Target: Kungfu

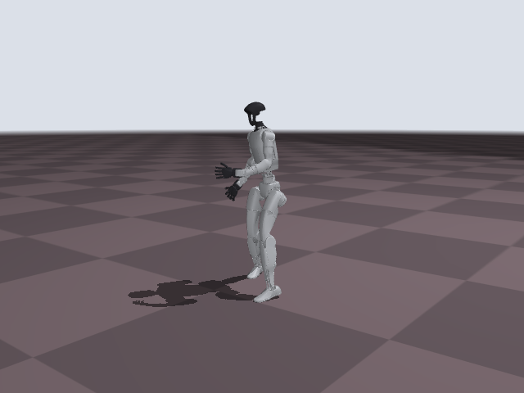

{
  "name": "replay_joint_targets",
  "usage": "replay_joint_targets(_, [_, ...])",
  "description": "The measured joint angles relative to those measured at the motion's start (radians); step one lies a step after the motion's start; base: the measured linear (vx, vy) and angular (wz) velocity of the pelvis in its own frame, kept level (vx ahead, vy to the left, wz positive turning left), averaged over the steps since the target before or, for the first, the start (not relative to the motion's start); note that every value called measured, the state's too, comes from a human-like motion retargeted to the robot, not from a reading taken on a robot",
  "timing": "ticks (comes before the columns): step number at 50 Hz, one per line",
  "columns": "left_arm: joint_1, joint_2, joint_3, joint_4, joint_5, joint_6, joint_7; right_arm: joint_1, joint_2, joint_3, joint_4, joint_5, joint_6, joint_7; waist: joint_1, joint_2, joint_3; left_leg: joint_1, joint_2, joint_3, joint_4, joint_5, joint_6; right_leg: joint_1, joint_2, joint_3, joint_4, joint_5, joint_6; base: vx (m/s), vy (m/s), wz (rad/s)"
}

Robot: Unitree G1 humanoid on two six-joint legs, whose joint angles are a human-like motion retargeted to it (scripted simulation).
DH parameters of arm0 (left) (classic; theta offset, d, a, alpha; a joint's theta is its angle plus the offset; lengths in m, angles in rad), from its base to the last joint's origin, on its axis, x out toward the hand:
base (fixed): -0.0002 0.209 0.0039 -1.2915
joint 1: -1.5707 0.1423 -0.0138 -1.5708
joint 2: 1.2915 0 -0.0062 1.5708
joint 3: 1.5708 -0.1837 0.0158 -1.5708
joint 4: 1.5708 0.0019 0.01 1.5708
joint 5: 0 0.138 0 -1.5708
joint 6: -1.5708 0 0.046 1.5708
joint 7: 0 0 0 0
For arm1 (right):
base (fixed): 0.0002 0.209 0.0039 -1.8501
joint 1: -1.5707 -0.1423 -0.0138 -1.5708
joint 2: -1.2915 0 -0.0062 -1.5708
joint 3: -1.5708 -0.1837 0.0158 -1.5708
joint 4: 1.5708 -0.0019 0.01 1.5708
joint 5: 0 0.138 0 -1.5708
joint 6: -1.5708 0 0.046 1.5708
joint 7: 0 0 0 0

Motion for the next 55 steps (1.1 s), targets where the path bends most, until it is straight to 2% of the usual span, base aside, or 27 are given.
replay_joint_targets(2, [0.034,-0.074,-0.036,0.094,-0.013,-0.029,-0.122,-0.085,0.047,0.131,0.051,0.023,-0.01,0.022,0.053,-0.021,0.021,0.001,0.087,0.136,0.096,-0.323,0.007,-0.135,0.015,0.018,0.156,0.003,0.051,-0.02,0.61,-4.19])
replay_joint_targets(3, [0.047,-0.114,-0.063,0.158,-0.009,-0.037,-0.157,-0.116,0.064,0.19,0.073,0.025,-0.012,0.037,0.065,-0.028,0.032,0.007,0.131,0.237,0.146,-0.412,0.027,-0.195,0.01,0.01,0.211,0.029,0.092,-0.1,0.65,-3.01])
replay_joint_targets(5, [0.045,-0.184,-0.133,0.318,-0.009,-0.065,-0.179,-0.174,0.093,0.248,0.117,-0.013,-0.004,0.097,-0.053,0.044,0.061,-0.154,0.132,0.176,0.344,-0.512,0.067,-0.297,-0.011,-0.176,0.262,0.094,0.171,-0.2,0.75,-0.83])
replay_joint_targets(6, [0.035,-0.203,-0.13,0.362,-0.019,-0.047,-0.198,-0.185,0.103,0.252,0.13,-0.067,-0.007,0.115,-0.061,0.056,0.088,-0.187,0.137,0.219,0.4,-0.549,0.093,-0.346,-0.015,-0.227,0.3,0.109,0.183,-0.27,0.8,-0.69])
replay_joint_targets(7, [0.023,-0.205,-0.139,0.385,-0.048,-0.029,-0.216,-0.194,0.112,0.257,0.143,-0.117,-0.016,0.127,-0.07,0.076,0.114,-0.222,0.15,0.241,0.455,-0.585,0.109,-0.387,-0.026,-0.297,0.325,0.117,0.179,-0.28,0.75,-1.29])
replay_joint_targets(8, [0.006,-0.17,-0.171,0.367,-0.116,-0.007,-0.23,-0.201,0.117,0.263,0.157,-0.161,-0.038,0.126,-0.083,0.114,0.139,-0.263,0.179,0.222,0.511,-0.623,0.107,-0.411,-0.048,-0.41,0.326,0.111,0.142,-0.2,0.62,-1.27])
replay_joint_targets(10, [0.018,-0.188,-0.186,0.341,-0.129,-0.019,-0.226,-0.183,0.128,0.278,0.174,-0.213,-0.073,0.097,-0.056,0.108,0.139,-0.286,0.212,0.282,0.593,-0.681,0.122,-0.432,-0.121,-0.495,0.292,0.057,0.077,0.02,0.5,-1.58])
replay_joint_targets(12, [0.046,-0.235,-0.169,0.349,-0.044,-0.067,-0.22,-0.141,0.144,0.278,0.199,-0.218,-0.118,0.054,-0.004,0.064,0.095,-0.284,0.197,0.34,0.64,-0.711,0.132,-0.441,-0.122,-0.37,0.245,0.01,0.103,0.2,0.33,-1.45])
replay_joint_targets(14, [0.041,-0.239,-0.169,0.357,0.01,-0.084,-0.211,-0.113,0.144,0.282,0.207,-0.189,-0.148,0.035,0.008,0.052,0.067,-0.275,0.172,0.341,0.648,-0.722,0.138,-0.424,-0.11,-0.309,0.193,0.032,0.126,0.12,0.21,-0.55])
replay_joint_targets(16, [0.01,-0.191,-0.165,0.35,0.001,-0.044,-0.217,-0.102,0.122,0.302,0.188,-0.175,-0.185,0.026,-0.01,0.061,0.052,-0.252,0.162,0.337,0.631,-0.721,0.144,-0.376,-0.119,-0.314,0.113,0.084,0.14,0.12,0.4,-0.1])
replay_joint_targets(18, [-0.026,-0.144,-0.131,0.348,-0.031,0.047,-0.236,-0.102,0.084,0.332,0.125,-0.208,-0.245,0.018,-0.031,0.048,0.037,-0.207,0.159,0.36,0.596,-0.715,0.151,-0.302,-0.133,-0.303,0.01,0.156,0.155,0.23,0.4,-0.15])
replay_joint_targets(20, [-0.062,-0.087,-0.078,0.353,-0.062,0.158,-0.262,-0.12,0.038,0.364,0.026,-0.269,-0.322,0.016,-0.05,0.022,0.022,-0.141,0.146,0.391,0.539,-0.699,0.163,-0.228,-0.148,-0.289,-0.077,0.282,0.185,0.17,0.32,-0.05])
replay_joint_targets(22, [-0.098,-0.015,-0.026,0.37,-0.073,0.218,-0.28,-0.181,-0.051,0.412,-0.137,-0.268,-0.373,0.04,-0.079,-0.003,0.015,-0.067,0.12,0.4,0.457,-0.667,0.18,-0.173,-0.16,-0.304,-0.138,0.498,0.253,0.13,0.2,0.26])
replay_joint_targets(23, [-0.111,0.031,-0.001,0.389,-0.064,0.214,-0.271,-0.229,-0.112,0.447,-0.245,-0.226,-0.373,0.056,-0.092,-0.009,0.016,-0.031,0.128,0.392,0.409,-0.646,0.178,-0.154,-0.149,-0.36,-0.159,0.609,0.283,0.12,0.12,0.02])
replay_joint_targets(25, [-0.124,0.116,0.039,0.447,-0.002,0.182,-0.172,-0.359,-0.265,0.52,-0.531,-0.066,-0.303,0.077,-0.127,-0.004,0.011,0.044,0.131,0.423,0.29,-0.593,0.196,-0.171,-0.185,-0.57,-0.145,0.754,0.293,0.1,0.33,-0.47])
replay_joint_targets(27, [-0.07,0.148,0.073,0.484,0.064,0.131,-0.074,-0.515,-0.371,0.505,-0.755,0.053,-0.237,0.042,-0.142,0.014,-0.008,0.143,0.132,0.5,0.151,-0.537,0.214,-0.228,-0.215,-0.749,0.015,0.636,0.293,0.12,0.45,-1.0])
replay_joint_targets(30, [0.048,0.113,0.07,0.509,0.104,0.094,-0.066,-0.747,-0.431,0.38,-0.946,0.143,-0.183,-0.086,-0.171,0.065,-0.014,0.246,0.182,0.547,-0.026,-0.449,0.187,-0.349,-0.143,-0.862,0.398,0.46,0.293,0.1,0.21,-0.5])
replay_joint_targets(35, [0.24,-0.065,-0.023,0.565,0.147,0.125,-0.254,-0.977,-0.474,0.093,-0.963,0.231,-0.128,-0.303,-0.206,0.114,-0.063,0.27,0.2,0.479,-0.172,-0.381,0.15,-0.49,-0.103,-1.055,0.962,0.181,0.293,0.17,-0.08,0.58])
replay_joint_targets(38, [0.295,-0.129,-0.068,0.62,0.148,0.137,-0.264,-1.034,-0.502,-0.033,-0.935,0.278,-0.147,-0.372,-0.212,0.126,-0.087,0.233,0.236,0.457,-0.183,-0.377,0.121,-0.549,-0.056,-1.148,1.15,0.079,0.293,0.11,-0.12,0.61])
replay_joint_targets(42, [0.289,-0.148,-0.076,0.671,0.132,0.156,-0.255,-1.056,-0.498,-0.137,-0.897,0.228,-0.188,-0.431,-0.201,0.127,-0.108,0.184,0.293,0.451,-0.142,-0.383,0.102,-0.64,0.033,-1.197,1.228,0.041,0.293,0.04,-0.13,0.11])
replay_joint_targets(48, [0.251,-0.093,-0.082,0.637,0.183,0.133,-0.258,-1.006,-0.498,-0.15,-0.885,0.057,-0.341,-0.74,-0.184,0.096,-0.137,0.186,0.275,0.441,-0.106,-0.39,0.163,-0.72,0.078,-1.158,1.215,0.006,0.293,0.1,-0.05,0.1])
replay_joint_targets(50, [0.242,-0.086,-0.075,0.629,0.181,0.133,-0.249,-0.988,-0.49,-0.122,-0.896,0.044,-0.343,-0.756,-0.194,0.098,-0.136,0.205,0.253,0.442,-0.115,-0.394,0.19,-0.717,0.07,-1.129,1.197,-0.014,0.293,0.1,0.23,0.19])
replay_joint_targets(55, [0.223,-0.091,-0.043,0.622,0.093,0.152,-0.232,-0.948,-0.443,-0.048,-0.944,0.147,-0.258,-0.616,-0.224,0.076,-0.128,0.267,0.162,0.449,-0.154,-0.391,0.238,-0.677,0.049,-1.035,1.107,-0.028,0.289,0.06,0.16,0.09])
